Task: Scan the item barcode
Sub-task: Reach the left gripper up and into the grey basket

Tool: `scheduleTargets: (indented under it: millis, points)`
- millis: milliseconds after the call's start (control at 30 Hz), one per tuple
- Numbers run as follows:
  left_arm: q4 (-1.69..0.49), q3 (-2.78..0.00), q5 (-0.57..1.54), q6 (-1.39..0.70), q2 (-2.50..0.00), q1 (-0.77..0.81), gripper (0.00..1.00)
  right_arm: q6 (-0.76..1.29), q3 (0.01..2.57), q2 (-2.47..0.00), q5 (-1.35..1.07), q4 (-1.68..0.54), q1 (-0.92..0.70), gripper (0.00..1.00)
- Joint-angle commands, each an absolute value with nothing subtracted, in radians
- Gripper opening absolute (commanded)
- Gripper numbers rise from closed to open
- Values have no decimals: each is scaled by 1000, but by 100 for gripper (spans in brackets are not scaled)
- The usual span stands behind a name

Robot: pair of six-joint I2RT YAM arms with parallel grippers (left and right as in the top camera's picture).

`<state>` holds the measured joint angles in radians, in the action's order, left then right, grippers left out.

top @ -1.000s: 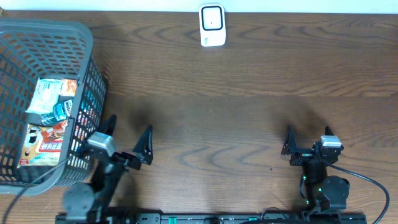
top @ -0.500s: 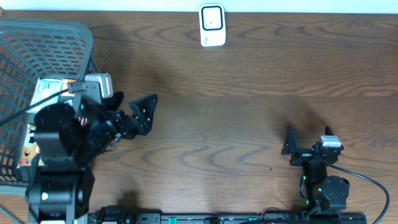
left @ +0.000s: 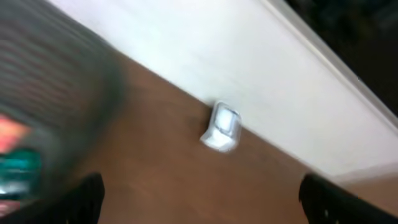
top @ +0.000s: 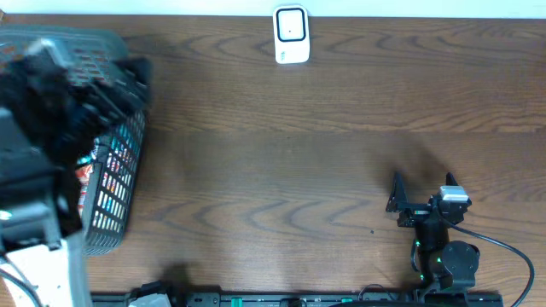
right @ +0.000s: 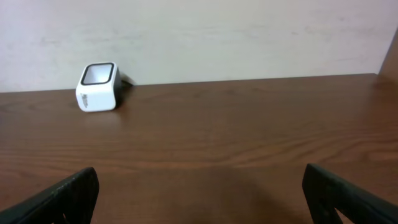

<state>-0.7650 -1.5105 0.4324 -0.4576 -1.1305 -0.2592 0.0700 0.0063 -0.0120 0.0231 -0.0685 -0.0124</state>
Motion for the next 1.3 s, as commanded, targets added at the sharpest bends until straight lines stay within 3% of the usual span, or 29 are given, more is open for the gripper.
scheduleTargets:
  millis: [0, 133, 300, 767, 1267]
  points:
    - [-850, -1622, 171, -546, -1211, -355, 100, 58, 6, -7, 32, -72, -3, 99]
    - [-981, -1627, -11, -743, -1295, -464, 100, 58, 6, -7, 31, -72, -3, 99]
    - [-1081, -1625, -23, -830, -1446, -537, 100, 58, 6, -7, 31, -72, -3, 99]
    - [-1152, -1625, 68, -929, -1869, -538, 96, 58, 6, -7, 32, -72, -3, 99]
    - [-1164, -1525, 12, -1106, -1994, -538, 96, 58, 6, -7, 32, -72, -3, 99]
